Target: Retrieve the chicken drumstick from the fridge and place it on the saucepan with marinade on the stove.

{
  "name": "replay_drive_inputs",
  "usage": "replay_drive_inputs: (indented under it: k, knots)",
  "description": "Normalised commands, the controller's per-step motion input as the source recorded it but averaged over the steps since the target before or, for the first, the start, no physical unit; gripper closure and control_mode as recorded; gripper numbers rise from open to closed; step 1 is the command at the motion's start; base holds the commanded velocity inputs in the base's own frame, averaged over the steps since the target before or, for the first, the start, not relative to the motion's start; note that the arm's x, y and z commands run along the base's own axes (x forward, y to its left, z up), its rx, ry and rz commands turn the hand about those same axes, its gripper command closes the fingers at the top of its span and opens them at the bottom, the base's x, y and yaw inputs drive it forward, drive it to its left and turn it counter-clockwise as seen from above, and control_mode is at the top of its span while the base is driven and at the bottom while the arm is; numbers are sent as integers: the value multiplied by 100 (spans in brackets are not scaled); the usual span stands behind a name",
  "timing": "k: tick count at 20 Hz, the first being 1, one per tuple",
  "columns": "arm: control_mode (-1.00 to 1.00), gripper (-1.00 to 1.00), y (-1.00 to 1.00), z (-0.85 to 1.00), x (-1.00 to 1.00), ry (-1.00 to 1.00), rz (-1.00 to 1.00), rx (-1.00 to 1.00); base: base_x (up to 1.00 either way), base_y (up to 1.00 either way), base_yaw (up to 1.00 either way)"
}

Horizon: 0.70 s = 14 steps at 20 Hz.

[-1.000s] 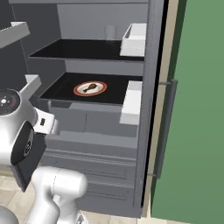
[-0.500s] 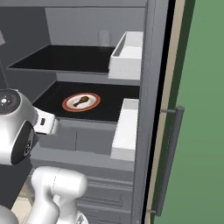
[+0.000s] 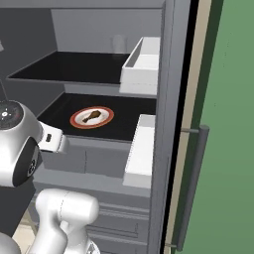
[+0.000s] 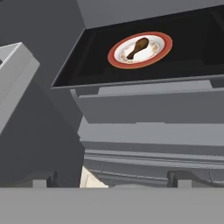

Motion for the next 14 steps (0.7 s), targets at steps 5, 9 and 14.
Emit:
replay_drive_inputs:
  k: [5,9,14]
  knots:
    - [100,-100,0,0,0,0,0,0,100,0,0]
    - [100,-100,0,0,0,0,0,0,100,0,0]
    - [100,-100,0,0,0,0,0,0,100,0,0]
